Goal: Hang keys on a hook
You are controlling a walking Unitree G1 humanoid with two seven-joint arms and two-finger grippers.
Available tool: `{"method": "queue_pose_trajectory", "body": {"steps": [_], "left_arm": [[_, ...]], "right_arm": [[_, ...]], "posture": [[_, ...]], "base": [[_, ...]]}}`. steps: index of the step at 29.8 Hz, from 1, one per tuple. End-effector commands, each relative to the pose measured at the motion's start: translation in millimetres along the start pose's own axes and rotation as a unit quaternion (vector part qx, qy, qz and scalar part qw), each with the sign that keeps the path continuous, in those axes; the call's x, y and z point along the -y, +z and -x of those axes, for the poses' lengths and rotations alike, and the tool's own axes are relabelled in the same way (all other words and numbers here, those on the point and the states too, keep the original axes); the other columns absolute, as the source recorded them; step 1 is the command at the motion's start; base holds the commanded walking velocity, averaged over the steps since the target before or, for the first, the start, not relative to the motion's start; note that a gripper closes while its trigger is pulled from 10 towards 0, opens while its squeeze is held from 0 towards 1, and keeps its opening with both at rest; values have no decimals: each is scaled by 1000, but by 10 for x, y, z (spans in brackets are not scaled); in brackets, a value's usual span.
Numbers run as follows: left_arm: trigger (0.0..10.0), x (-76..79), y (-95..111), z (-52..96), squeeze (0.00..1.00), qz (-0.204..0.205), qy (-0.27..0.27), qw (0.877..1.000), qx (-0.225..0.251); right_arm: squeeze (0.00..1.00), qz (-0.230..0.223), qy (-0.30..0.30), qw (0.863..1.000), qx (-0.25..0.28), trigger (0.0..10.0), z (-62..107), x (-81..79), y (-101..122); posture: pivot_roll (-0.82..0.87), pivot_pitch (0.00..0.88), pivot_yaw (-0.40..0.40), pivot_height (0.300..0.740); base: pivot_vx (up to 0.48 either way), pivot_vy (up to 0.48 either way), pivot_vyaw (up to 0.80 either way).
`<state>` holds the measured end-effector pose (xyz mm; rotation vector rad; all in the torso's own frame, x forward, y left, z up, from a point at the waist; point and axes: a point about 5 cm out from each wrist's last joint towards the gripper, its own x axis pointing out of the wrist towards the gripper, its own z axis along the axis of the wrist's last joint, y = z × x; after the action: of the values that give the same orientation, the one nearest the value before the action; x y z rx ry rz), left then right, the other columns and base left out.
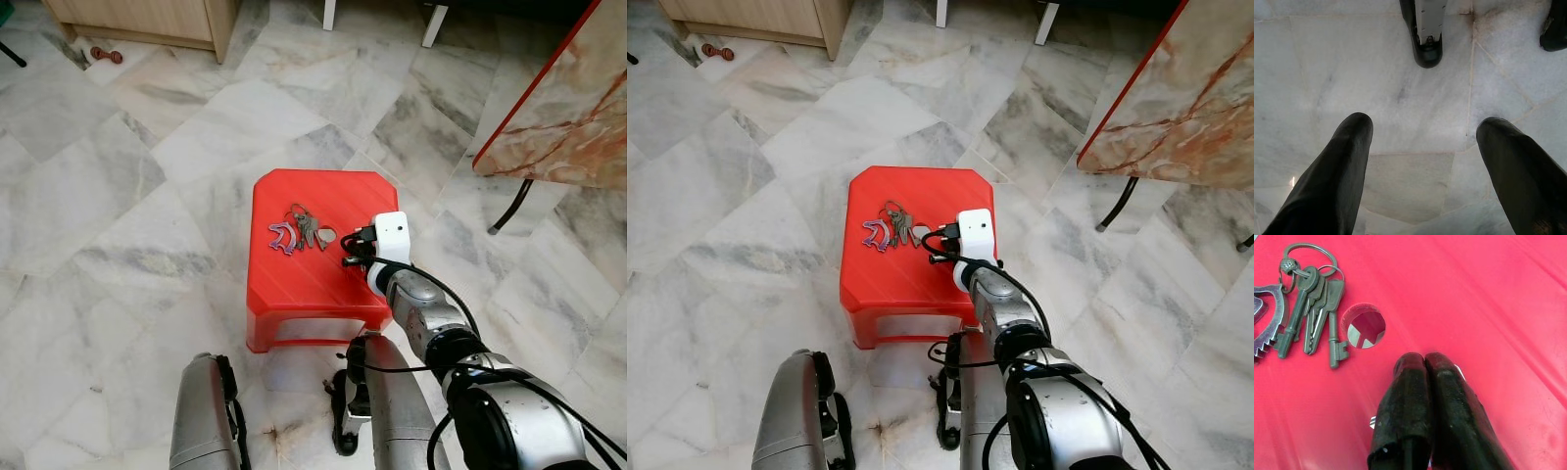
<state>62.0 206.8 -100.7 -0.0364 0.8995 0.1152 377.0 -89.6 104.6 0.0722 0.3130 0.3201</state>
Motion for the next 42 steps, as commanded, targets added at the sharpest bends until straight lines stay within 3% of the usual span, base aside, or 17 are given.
{"method": "queue_pose_trajectory", "body": {"steps": [1, 15, 32, 33, 34, 35, 36, 42], "left_arm": [[10000, 61, -206, 94, 0, -4, -10, 999, -36], [10000, 37, -95, 14, 0, -6, -6, 1000, -29], [10000, 21, 88, -132, 0, -13, -5, 999, -33], [10000, 17, 103, -143, 0, -13, -4, 999, -34], [10000, 13, 120, -155, 0, -13, -4, 999, -34], [10000, 10, 130, -162, 0, -12, -4, 999, -35], [10000, 8, 143, -172, 0, -12, -3, 999, -35], [10000, 13, 238, -234, 0, -7, 0, 999, -36]], "right_arm": [[0, -4, 0, 1000, -26, 0, 21, 1, -142], [0, 9, 16, 1000, 22, 0, 26, -13, -28], [0, 39, 27, 997, 53, 0, 177, 171, -88], [0, 37, 28, 997, 58, 824, 183, 166, -76], [0, 36, 28, 997, 61, 4902, 186, 162, -66], [0, 36, 27, 997, 65, 7804, 190, 160, -57], [0, 35, 28, 997, 67, 10000, 195, 157, -48], [0, 33, 26, 995, 91, 10000, 222, 163, 47]], "posture": [[94, 465, -133, 580], [99, 435, -132, 580], [98, 342, -121, 580], [97, 326, -121, 580], [96, 318, -122, 580], [96, 318, -122, 580], [100, 308, -122, 580], [104, 264, -124, 580]], "base": [[0, 0, 0], [0, 0, 0], [0, 0, 0], [0, 0, 0], [0, 0, 0], [0, 0, 0], [0, 0, 0], [0, 0, 0]]}}
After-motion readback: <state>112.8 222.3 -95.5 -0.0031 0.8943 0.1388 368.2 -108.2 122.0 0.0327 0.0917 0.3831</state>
